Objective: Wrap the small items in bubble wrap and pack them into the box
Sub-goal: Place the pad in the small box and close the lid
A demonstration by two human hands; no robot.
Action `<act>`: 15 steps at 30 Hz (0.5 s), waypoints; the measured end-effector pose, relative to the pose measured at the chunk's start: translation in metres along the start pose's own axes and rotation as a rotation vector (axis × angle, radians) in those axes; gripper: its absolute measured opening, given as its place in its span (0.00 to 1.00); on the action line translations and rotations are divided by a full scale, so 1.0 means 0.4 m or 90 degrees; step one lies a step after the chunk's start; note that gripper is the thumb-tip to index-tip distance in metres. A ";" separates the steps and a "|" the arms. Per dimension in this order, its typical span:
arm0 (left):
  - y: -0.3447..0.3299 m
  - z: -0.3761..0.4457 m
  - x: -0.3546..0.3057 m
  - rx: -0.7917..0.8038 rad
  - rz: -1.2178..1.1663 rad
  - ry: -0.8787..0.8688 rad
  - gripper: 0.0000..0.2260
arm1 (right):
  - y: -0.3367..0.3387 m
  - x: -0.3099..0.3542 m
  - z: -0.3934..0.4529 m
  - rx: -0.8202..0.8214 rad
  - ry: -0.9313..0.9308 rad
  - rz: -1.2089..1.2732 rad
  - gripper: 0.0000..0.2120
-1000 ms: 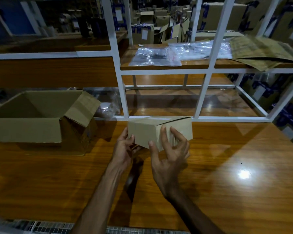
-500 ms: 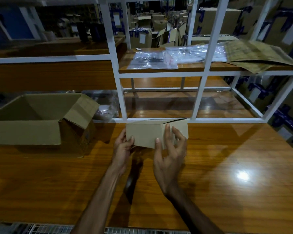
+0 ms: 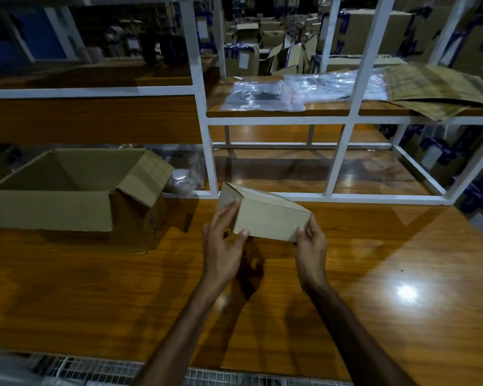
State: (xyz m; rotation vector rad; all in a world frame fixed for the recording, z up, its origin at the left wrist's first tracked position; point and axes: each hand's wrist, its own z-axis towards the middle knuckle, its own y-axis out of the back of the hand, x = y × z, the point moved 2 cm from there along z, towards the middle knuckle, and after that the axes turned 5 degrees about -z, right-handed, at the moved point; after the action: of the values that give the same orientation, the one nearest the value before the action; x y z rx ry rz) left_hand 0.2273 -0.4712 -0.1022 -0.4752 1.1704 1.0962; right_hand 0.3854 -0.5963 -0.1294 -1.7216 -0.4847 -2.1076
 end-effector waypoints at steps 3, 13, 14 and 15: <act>-0.009 -0.020 0.008 0.017 0.076 -0.024 0.29 | 0.002 -0.036 0.022 0.040 -0.050 0.031 0.19; -0.010 -0.007 0.130 -0.015 -0.059 0.066 0.29 | -0.054 -0.133 0.036 -0.002 -0.156 0.036 0.24; -0.009 0.000 0.139 -0.017 -0.076 0.081 0.29 | -0.061 -0.139 0.034 -0.010 -0.164 0.030 0.24; -0.010 0.007 0.149 -0.018 -0.092 0.091 0.28 | -0.068 -0.143 0.032 -0.018 -0.169 0.022 0.24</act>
State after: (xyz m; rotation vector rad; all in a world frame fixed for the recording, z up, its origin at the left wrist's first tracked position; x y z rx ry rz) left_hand 0.2313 -0.4451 -0.1557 -0.6591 1.2269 0.9673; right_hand 0.3932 -0.5622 -0.1837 -2.0228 -0.4956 -1.8797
